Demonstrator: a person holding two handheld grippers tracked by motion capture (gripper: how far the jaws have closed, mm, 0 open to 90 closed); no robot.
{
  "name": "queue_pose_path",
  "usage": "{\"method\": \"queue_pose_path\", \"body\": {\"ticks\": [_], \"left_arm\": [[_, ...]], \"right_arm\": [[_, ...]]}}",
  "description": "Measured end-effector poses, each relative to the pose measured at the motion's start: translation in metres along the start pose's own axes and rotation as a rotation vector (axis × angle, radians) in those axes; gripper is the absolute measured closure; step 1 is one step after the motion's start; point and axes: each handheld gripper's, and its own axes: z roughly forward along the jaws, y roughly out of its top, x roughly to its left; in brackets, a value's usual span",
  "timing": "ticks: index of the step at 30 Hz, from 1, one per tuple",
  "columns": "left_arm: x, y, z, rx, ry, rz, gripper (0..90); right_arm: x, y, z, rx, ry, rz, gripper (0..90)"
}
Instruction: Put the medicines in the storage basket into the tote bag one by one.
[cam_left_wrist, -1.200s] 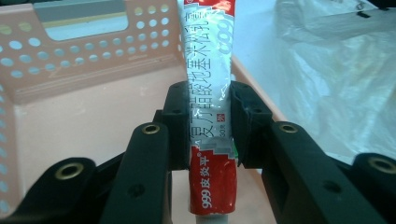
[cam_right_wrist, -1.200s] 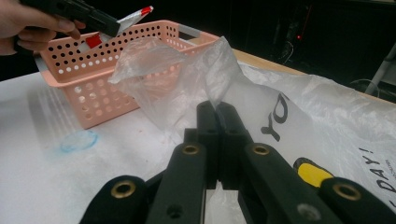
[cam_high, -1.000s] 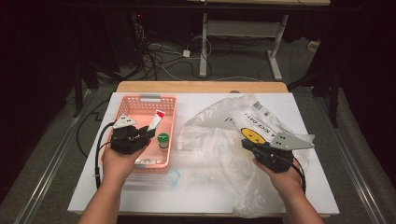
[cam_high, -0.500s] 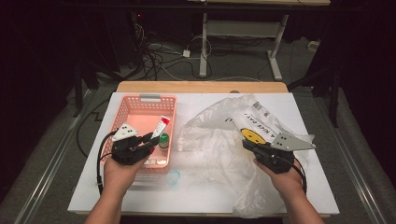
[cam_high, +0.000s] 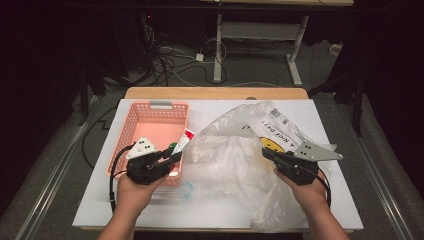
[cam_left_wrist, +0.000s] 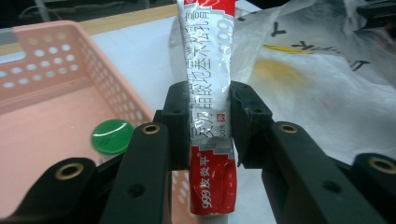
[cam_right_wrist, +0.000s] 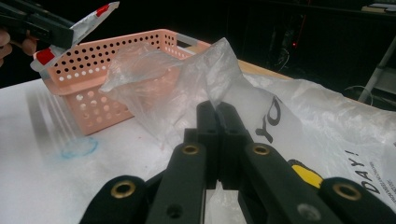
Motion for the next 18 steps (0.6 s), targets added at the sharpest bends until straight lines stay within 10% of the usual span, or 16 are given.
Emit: {"method": "queue_pose_path", "body": {"ticks": [18], "left_arm": [[-0.035,-0.008,0.032,0.036,-0.107,0.045,68.3]], "right_arm": [[0.001,0.0,0.0,-0.004,-0.003,-0.009,90.0]]}}
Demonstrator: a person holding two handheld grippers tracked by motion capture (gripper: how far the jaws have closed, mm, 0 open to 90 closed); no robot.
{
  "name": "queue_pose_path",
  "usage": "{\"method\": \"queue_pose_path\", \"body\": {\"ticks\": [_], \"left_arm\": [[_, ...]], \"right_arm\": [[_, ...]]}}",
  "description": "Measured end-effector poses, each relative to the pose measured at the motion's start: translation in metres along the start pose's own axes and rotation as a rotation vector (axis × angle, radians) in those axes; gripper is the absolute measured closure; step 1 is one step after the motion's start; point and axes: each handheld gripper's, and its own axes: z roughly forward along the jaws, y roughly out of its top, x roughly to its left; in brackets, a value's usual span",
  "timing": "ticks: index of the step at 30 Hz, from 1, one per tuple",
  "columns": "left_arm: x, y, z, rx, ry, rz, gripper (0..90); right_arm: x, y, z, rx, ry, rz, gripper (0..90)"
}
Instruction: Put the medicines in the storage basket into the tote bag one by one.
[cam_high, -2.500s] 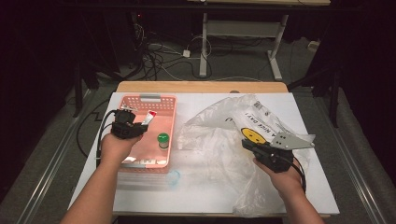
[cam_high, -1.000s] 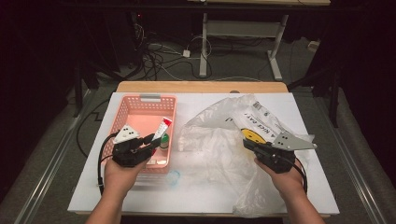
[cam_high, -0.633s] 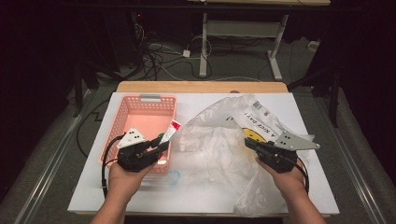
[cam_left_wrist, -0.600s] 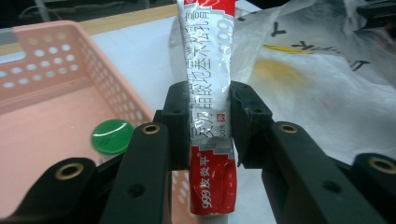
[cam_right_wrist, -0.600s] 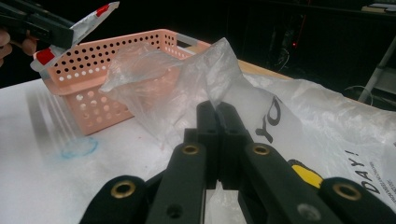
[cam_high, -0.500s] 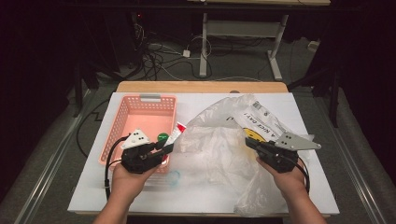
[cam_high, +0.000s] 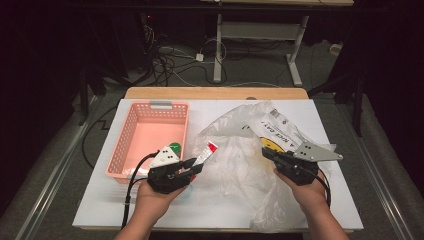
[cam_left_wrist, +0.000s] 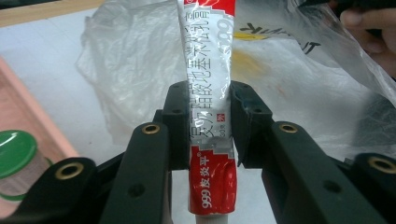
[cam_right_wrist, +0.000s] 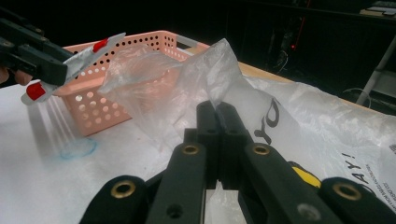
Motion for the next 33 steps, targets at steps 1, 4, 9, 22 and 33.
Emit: {"method": "queue_pose_path", "body": {"ticks": [1,4,9,22,33], "left_arm": [[-0.002,-0.001,0.003,0.009,0.003,0.009,68.3],[-0.005,-0.003,0.011,0.035,0.0,0.018,68.3],[-0.011,-0.005,0.021,0.057,-0.01,0.034,68.3],[-0.017,-0.009,0.045,0.102,-0.025,0.064,68.4],[-0.019,-0.009,0.063,0.119,-0.032,0.057,68.3]], "right_arm": [[0.0,0.0,0.0,0.0,0.001,-0.003,90.0],[0.0,0.0,0.0,-0.005,0.008,0.0,90.0],[0.001,0.001,-0.001,-0.009,0.006,-0.003,90.0],[0.002,0.002,-0.001,-0.018,0.007,-0.002,90.0],[0.003,0.003,-0.001,-0.017,-0.004,-0.005,90.0]]}}
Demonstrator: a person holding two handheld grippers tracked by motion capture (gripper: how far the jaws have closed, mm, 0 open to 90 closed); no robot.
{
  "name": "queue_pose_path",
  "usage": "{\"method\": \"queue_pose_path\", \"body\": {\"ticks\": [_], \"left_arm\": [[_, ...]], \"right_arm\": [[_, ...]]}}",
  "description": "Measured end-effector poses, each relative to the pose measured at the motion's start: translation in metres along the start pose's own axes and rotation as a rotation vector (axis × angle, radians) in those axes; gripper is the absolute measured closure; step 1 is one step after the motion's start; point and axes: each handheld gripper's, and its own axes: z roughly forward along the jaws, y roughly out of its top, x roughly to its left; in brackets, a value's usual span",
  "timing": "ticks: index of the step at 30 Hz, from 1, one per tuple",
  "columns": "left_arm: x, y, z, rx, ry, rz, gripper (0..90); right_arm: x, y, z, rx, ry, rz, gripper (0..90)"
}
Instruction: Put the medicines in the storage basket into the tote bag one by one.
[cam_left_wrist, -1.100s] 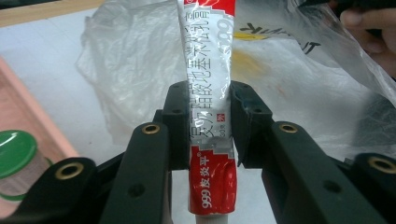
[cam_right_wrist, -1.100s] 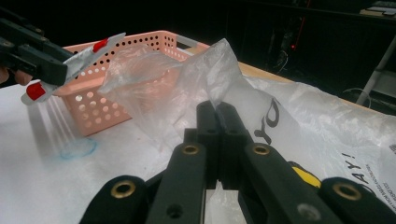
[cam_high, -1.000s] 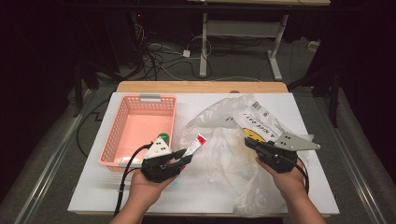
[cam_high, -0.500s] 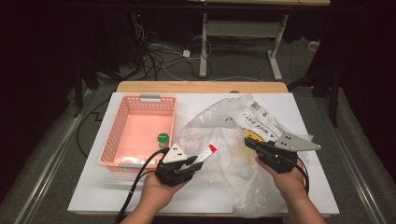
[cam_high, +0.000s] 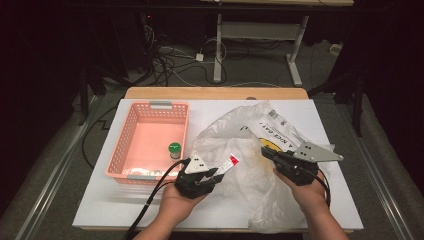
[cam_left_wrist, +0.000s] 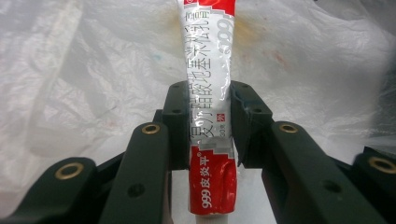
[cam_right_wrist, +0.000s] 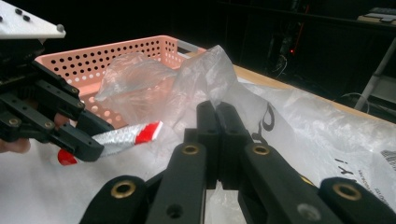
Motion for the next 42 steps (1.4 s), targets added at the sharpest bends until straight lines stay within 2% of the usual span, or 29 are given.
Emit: {"method": "queue_pose_path", "body": {"ticks": [6,15,21,26,42], "left_arm": [[-0.002,0.003,0.014,0.021,0.004,0.008,68.3],[-0.006,0.018,0.037,0.008,0.005,0.015,68.3],[-0.003,0.027,0.053,0.009,0.018,0.012,68.3],[-0.006,0.03,0.065,-0.006,0.03,0.029,68.2],[-0.008,0.037,0.106,-0.004,0.063,0.031,68.0]], "right_arm": [[-0.002,0.0,0.0,-0.004,-0.017,0.01,90.0],[-0.004,0.0,-0.003,-0.012,-0.026,0.013,90.0],[-0.005,0.0,-0.003,-0.02,-0.026,0.018,90.0],[-0.005,0.0,-0.003,-0.019,-0.032,0.017,90.0],[-0.009,-0.001,-0.002,-0.034,-0.02,0.031,90.0]]}}
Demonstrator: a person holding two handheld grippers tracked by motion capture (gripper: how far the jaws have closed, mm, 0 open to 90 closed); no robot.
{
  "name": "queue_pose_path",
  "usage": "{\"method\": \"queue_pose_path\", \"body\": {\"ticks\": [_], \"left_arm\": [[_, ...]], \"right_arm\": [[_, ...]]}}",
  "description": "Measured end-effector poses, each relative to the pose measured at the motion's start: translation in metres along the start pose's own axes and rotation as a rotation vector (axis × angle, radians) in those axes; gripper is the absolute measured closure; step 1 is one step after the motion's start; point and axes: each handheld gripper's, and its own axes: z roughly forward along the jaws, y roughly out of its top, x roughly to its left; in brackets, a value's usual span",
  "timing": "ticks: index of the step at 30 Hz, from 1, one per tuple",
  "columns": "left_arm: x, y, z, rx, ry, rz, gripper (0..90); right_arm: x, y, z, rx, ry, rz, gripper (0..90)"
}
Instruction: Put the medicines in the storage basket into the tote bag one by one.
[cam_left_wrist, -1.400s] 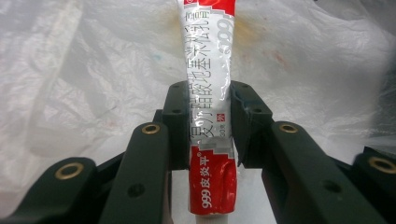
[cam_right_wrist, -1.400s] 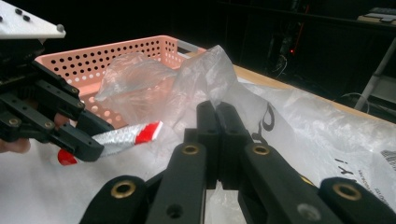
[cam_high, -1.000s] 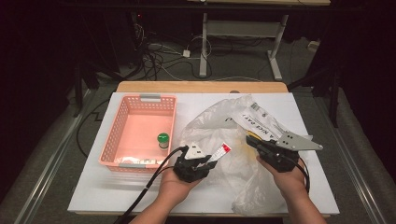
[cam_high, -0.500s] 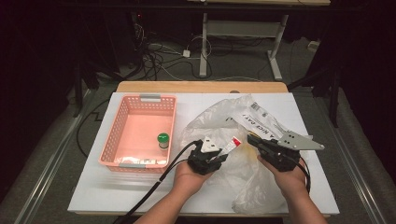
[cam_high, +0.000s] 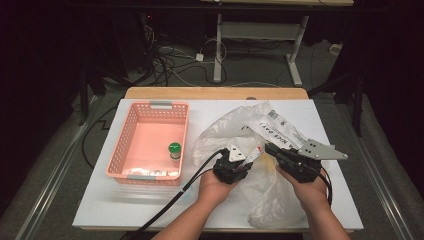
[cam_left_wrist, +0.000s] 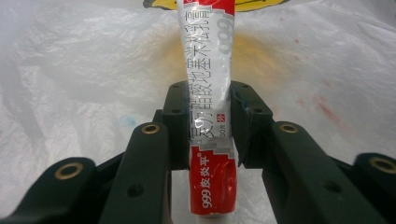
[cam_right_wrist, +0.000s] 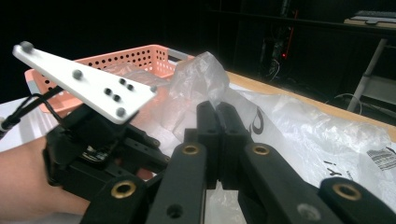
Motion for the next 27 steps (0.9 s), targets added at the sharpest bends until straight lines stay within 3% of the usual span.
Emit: {"method": "queue_pose_path", "body": {"ticks": [15,20,27], "left_arm": [[-0.001,0.001,0.018,0.012,0.016,-0.009,66.9],[-0.004,0.001,0.015,0.002,0.023,0.002,57.2],[-0.017,-0.004,0.0,-0.019,-0.038,0.006,52.3]], "right_arm": [[-0.001,0.0,0.0,0.001,0.002,-0.001,90.0],[-0.001,0.0,0.0,0.004,0.003,0.003,90.0],[-0.001,0.0,-0.001,0.002,0.001,0.003,90.0]]}}
